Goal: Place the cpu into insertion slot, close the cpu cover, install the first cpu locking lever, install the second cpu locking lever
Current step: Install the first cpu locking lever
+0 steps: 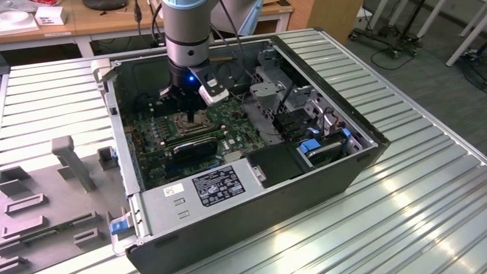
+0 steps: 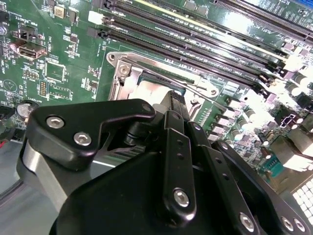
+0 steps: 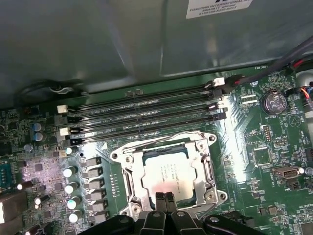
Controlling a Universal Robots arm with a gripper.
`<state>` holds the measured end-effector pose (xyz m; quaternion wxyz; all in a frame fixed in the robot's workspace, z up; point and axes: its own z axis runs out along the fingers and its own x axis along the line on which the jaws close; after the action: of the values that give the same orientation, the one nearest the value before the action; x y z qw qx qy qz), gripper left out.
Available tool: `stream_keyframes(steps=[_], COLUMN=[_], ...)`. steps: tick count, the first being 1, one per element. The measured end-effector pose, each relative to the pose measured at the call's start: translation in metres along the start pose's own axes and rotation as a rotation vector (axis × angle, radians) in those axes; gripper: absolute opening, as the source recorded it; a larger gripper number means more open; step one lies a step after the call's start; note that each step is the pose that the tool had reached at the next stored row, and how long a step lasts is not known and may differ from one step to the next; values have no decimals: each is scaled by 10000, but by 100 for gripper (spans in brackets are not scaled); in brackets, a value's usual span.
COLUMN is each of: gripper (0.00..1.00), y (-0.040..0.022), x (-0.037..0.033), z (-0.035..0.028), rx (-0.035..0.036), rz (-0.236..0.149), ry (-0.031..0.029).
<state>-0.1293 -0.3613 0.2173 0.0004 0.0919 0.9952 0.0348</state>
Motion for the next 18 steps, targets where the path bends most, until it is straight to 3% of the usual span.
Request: stream_keyframes(steps=[4, 14, 15, 18], gripper=[11, 11, 11, 11], y=[24, 78, 78, 78], x=[-4, -22, -22, -23], z=[2, 7, 9, 17], rx=[70, 64, 60, 27], rz=[2, -6, -27, -287], ry=[63, 67, 42, -110])
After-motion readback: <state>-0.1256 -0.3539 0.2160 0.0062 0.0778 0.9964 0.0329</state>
